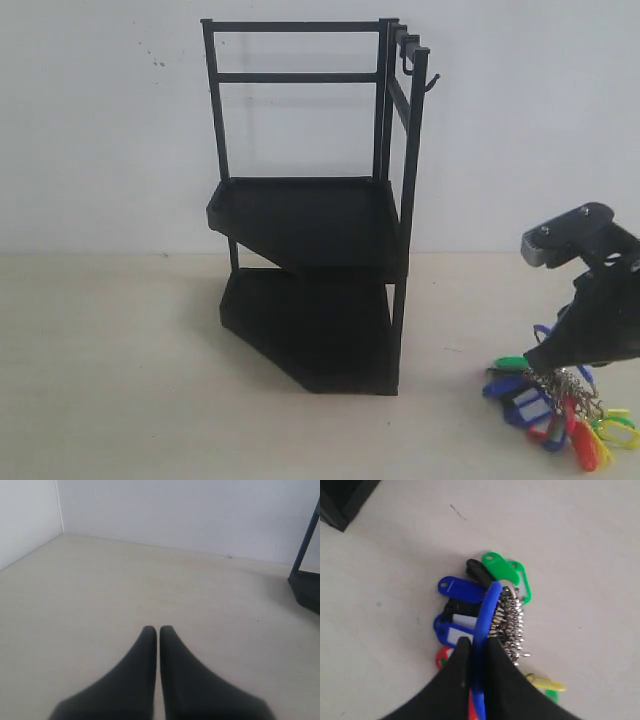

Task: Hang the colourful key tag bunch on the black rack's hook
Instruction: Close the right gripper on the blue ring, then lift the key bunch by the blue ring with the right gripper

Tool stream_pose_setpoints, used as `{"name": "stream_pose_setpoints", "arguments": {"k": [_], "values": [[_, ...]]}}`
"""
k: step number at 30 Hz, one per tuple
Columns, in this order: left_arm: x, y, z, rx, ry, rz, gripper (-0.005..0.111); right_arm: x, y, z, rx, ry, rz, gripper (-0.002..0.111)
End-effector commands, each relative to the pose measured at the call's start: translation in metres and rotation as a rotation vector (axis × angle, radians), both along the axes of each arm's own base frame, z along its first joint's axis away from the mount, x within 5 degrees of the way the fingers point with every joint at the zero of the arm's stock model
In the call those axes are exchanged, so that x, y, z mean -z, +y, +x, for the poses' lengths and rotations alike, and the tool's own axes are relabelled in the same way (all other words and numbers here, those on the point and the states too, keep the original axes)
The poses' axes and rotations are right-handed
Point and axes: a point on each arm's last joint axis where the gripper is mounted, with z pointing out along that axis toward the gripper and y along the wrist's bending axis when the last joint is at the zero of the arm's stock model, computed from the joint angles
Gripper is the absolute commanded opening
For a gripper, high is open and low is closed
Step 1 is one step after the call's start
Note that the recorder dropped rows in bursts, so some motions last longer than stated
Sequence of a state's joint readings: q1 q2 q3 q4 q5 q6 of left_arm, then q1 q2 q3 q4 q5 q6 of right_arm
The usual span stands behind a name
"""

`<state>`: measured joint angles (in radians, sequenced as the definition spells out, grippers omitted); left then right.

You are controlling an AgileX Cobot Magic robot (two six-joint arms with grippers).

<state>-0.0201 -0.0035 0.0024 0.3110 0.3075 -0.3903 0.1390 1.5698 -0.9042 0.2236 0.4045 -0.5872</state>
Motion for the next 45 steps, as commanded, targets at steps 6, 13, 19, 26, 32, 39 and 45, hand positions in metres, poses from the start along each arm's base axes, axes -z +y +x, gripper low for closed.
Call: {"name": "stream_pose_setpoints", "arguments": {"k": [6,13,19,26,32,39,45], "values": [[-0.001,0.0,0.0,0.0,-0.001,-0.015,0.004,-0.099,0.001,-0.02,0.05,-0.21,0.129,0.0],[-0.001,0.0,0.0,0.0,-0.001,-0.015,0.004,-0.125,-0.024,-0.021,0.203,-0.225,0.11,0.0],[-0.001,0.0,0.0,0.001,-0.004,-0.015,0.004,-0.13,-0.003,-0.027,-0.042,-0.193,0.065,0.0],[-0.001,0.0,0.0,0.001,-0.006,-0.012,0.004,-0.139,0.004,-0.03,-0.115,-0.178,-0.04,0.0],[-0.001,0.0,0.0,0.001,-0.006,-0.012,0.004,-0.145,0.001,-0.029,-0.015,-0.188,-0.077,0.0],[-0.001,0.0,0.0,0.001,-0.006,-0.012,0.004,-0.15,0.002,-0.026,0.068,-0.231,-0.039,0.0],[-0.001,0.0,0.0,0.001,-0.006,-0.008,0.004,-0.154,0.0,-0.023,0.221,-0.271,0.012,0.0]]}}
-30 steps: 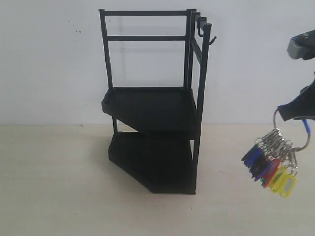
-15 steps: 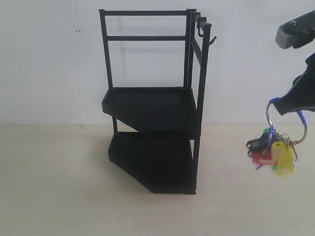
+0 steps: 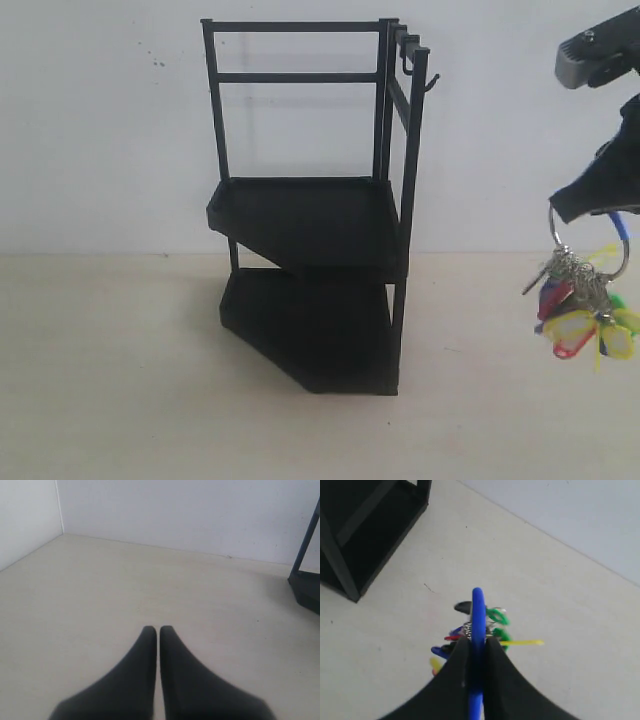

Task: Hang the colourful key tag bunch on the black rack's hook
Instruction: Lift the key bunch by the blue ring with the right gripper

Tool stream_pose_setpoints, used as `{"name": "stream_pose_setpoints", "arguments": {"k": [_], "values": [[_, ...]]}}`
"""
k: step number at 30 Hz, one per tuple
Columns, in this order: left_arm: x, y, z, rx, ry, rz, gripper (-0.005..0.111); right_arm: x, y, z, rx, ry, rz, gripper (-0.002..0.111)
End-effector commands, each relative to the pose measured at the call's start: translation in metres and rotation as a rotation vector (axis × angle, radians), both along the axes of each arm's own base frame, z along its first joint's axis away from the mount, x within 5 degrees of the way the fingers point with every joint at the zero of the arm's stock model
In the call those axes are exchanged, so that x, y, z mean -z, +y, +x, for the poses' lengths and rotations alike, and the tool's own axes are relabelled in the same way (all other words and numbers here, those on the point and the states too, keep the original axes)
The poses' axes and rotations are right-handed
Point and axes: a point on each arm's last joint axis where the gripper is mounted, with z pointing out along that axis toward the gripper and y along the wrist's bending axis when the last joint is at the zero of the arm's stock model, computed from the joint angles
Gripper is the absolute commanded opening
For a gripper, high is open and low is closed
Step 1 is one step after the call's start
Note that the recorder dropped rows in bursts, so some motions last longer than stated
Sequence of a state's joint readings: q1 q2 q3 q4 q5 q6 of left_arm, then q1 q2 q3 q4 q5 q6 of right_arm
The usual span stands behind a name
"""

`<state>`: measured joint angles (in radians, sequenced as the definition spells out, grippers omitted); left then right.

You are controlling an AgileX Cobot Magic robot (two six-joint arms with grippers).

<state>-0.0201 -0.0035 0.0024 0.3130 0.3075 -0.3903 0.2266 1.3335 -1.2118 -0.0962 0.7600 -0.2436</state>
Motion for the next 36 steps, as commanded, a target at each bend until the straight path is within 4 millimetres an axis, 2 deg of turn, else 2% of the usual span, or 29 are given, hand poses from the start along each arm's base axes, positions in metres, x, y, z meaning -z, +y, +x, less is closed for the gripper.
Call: {"name": "stream_pose_setpoints", "arguments": {"k": [1,3,4,7,8,10,11,15,19,20,23,24,27,28,31,32,35,36], "values": [[-0.001,0.0,0.0,0.001,-0.006,-0.01,0.004,-0.009,0.0,0.001,0.046,-0.068,0.007,0.0],[-0.001,0.0,0.0,0.002,-0.008,-0.01,0.004,-0.003,0.01,-0.006,-0.156,-0.003,-0.115,0.0],[-0.002,0.0,0.0,0.003,-0.01,-0.01,0.004,-0.005,0.008,-0.005,-0.129,-0.012,-0.118,0.0],[-0.002,0.0,0.0,0.003,-0.01,-0.01,0.004,-0.014,-0.008,0.002,0.175,-0.075,0.034,0.0],[-0.002,0.0,0.0,0.003,-0.01,-0.01,0.004,-0.014,-0.006,0.001,0.146,-0.074,0.015,0.0],[-0.002,0.0,0.0,0.003,-0.01,-0.01,0.004,-0.009,0.007,-0.005,-0.085,-0.021,-0.117,0.0],[-0.002,0.0,0.0,0.003,-0.01,-0.01,0.004,-0.008,0.01,-0.007,-0.138,-0.005,-0.14,0.0],[-0.002,0.0,0.0,0.003,-0.01,-0.01,0.004,-0.018,-0.006,0.002,0.208,-0.101,0.073,0.0],[-0.002,0.0,0.0,0.003,-0.01,-0.01,0.004,-0.013,0.016,-0.006,-0.129,-0.045,-0.08,0.0],[-0.002,0.0,0.0,0.003,-0.01,-0.01,0.004,-0.013,0.015,-0.005,-0.104,-0.048,-0.056,0.0],[-0.002,0.0,0.0,0.003,-0.01,-0.01,0.004,-0.019,-0.001,0.002,0.168,-0.109,0.079,0.0],[-0.002,0.0,0.0,0.003,-0.01,-0.01,0.004,-0.019,0.001,0.002,0.158,-0.109,0.08,0.0],[-0.002,0.0,0.0,0.003,-0.01,-0.01,0.004,-0.014,0.015,-0.005,-0.107,-0.055,-0.109,0.0],[-0.002,0.0,0.0,0.003,-0.01,-0.01,0.004,-0.014,0.015,-0.005,-0.083,-0.057,-0.106,0.0],[-0.002,0.0,0.0,0.003,-0.012,-0.01,0.004,-0.02,0.004,0.001,0.199,-0.141,0.008,0.0],[-0.002,0.0,0.0,0.003,-0.012,-0.01,0.004,-0.021,0.005,0.001,0.185,-0.15,0.001,0.0],[-0.002,0.0,0.0,0.003,-0.012,-0.01,0.004,-0.016,0.026,-0.006,-0.101,-0.099,-0.127,0.0],[-0.002,0.0,0.0,0.003,-0.012,-0.01,0.004,-0.017,0.026,-0.006,-0.104,-0.112,-0.134,0.0]]}}
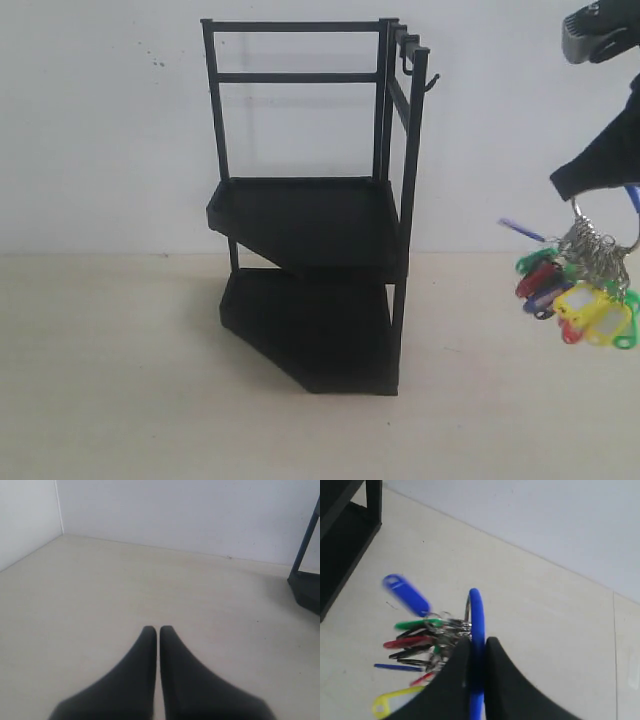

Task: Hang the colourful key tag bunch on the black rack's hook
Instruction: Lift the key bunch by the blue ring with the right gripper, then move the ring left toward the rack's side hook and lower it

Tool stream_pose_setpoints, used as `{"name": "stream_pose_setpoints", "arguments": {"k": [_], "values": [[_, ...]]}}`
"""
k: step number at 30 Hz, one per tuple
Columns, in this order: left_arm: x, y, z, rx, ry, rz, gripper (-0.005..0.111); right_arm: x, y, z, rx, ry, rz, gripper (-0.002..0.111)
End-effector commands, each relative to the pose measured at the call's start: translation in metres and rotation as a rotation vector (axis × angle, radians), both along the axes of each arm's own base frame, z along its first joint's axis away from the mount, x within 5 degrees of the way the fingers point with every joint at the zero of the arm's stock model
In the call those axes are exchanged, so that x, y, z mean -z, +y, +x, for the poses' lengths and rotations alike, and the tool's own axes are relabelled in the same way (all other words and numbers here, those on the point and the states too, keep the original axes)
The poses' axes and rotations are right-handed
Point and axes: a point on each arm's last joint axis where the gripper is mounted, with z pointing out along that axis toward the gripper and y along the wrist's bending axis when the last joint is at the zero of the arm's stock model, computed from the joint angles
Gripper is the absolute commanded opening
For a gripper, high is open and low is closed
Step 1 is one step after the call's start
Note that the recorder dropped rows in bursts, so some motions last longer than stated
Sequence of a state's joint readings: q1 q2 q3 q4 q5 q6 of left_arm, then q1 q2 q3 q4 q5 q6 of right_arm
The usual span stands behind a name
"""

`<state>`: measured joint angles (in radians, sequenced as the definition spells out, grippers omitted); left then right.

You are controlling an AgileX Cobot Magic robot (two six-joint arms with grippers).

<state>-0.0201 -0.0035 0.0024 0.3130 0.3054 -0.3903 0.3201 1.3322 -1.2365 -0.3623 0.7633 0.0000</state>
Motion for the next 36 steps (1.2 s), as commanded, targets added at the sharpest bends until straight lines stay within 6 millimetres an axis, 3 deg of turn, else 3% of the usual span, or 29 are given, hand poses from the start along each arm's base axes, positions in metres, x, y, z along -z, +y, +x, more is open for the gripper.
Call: {"name": "stream_pose_setpoints", "arguments": {"k": [1,3,7,10,16,29,36], "values": [[-0.002,0.0,0.0,0.003,-0.01,-0.01,0.004,-0.009,0.011,-0.002,-0.093,-0.059,-0.022,0.0],[-0.002,0.0,0.0,0.003,-0.01,-0.01,0.004,-0.014,0.004,0.003,0.083,-0.127,0.126,0.0],[-0.002,0.0,0.0,0.003,-0.01,-0.01,0.004,-0.019,0.018,0.001,-0.086,-0.155,0.049,0.0],[-0.002,0.0,0.0,0.003,-0.01,-0.01,0.004,-0.031,0.02,0.004,-0.029,-0.216,0.171,0.0],[-0.002,0.0,0.0,0.003,-0.01,-0.01,0.004,-0.053,0.025,0.005,-0.068,-0.302,0.243,0.0],[-0.002,0.0,0.0,0.003,-0.01,-0.01,0.004,-0.058,0.032,0.01,-0.126,-0.374,0.294,0.0],[-0.002,0.0,0.0,0.003,-0.01,-0.01,0.004,-0.05,0.038,0.021,-0.141,-0.38,0.294,0.0]]}}
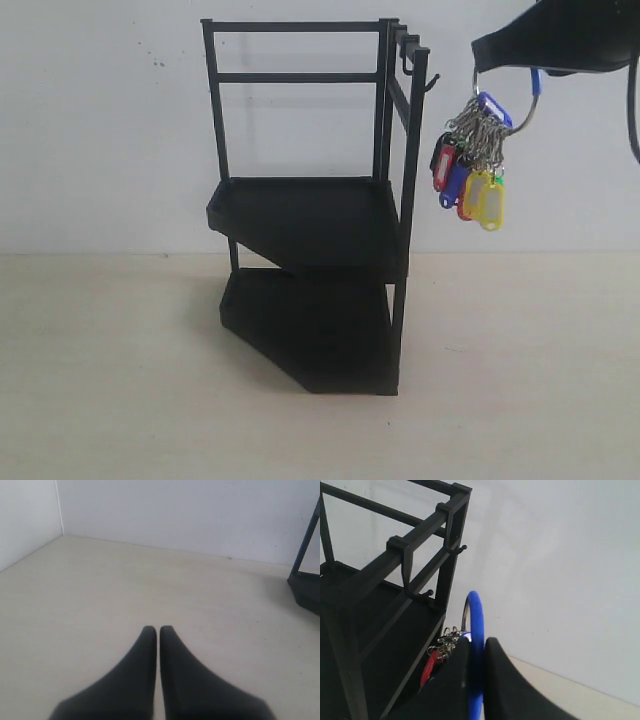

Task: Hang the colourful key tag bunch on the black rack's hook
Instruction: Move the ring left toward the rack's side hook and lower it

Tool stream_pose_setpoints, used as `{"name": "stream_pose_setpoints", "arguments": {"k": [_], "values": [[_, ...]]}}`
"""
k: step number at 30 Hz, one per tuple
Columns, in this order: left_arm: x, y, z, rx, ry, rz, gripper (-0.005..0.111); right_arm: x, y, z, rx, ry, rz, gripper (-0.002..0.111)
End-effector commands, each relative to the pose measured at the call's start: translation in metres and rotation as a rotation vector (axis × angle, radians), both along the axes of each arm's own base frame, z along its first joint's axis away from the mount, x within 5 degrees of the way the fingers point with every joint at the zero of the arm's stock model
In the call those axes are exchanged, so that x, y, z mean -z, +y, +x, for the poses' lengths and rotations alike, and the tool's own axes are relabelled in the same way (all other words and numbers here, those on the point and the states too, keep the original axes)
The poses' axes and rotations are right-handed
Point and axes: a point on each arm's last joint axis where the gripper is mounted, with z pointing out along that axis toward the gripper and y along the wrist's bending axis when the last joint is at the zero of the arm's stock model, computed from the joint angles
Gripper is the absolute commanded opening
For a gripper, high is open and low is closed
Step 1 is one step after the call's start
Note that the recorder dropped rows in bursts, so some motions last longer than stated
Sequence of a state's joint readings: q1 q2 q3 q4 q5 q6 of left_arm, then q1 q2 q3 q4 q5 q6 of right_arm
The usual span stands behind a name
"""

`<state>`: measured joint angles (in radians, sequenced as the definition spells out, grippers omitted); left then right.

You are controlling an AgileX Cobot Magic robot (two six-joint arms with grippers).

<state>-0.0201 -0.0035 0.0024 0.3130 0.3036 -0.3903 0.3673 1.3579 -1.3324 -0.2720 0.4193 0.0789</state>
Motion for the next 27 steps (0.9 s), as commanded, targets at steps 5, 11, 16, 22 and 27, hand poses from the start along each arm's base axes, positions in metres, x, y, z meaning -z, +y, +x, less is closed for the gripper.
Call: {"name": "stream_pose_setpoints", "arguments": {"k": [5,11,16,22,27], "values": [[-0.001,0.0,0.0,0.002,-0.008,-0.01,0.004,0.004,0.01,0.014,-0.031,-0.045,0.04,0.0],[-0.001,0.0,0.0,0.002,-0.008,-0.01,0.004,0.007,0.014,0.021,-0.043,-0.063,0.09,0.0],[-0.001,0.0,0.0,0.002,-0.008,-0.01,0.004,0.01,0.016,0.023,-0.042,-0.044,0.124,0.0],[-0.001,0.0,0.0,0.002,-0.008,-0.01,0.004,0.008,0.017,0.024,-0.047,-0.064,0.144,0.0],[-0.001,0.0,0.0,0.002,-0.008,-0.01,0.004,0.008,0.018,0.024,-0.049,-0.066,0.162,0.0]]}}
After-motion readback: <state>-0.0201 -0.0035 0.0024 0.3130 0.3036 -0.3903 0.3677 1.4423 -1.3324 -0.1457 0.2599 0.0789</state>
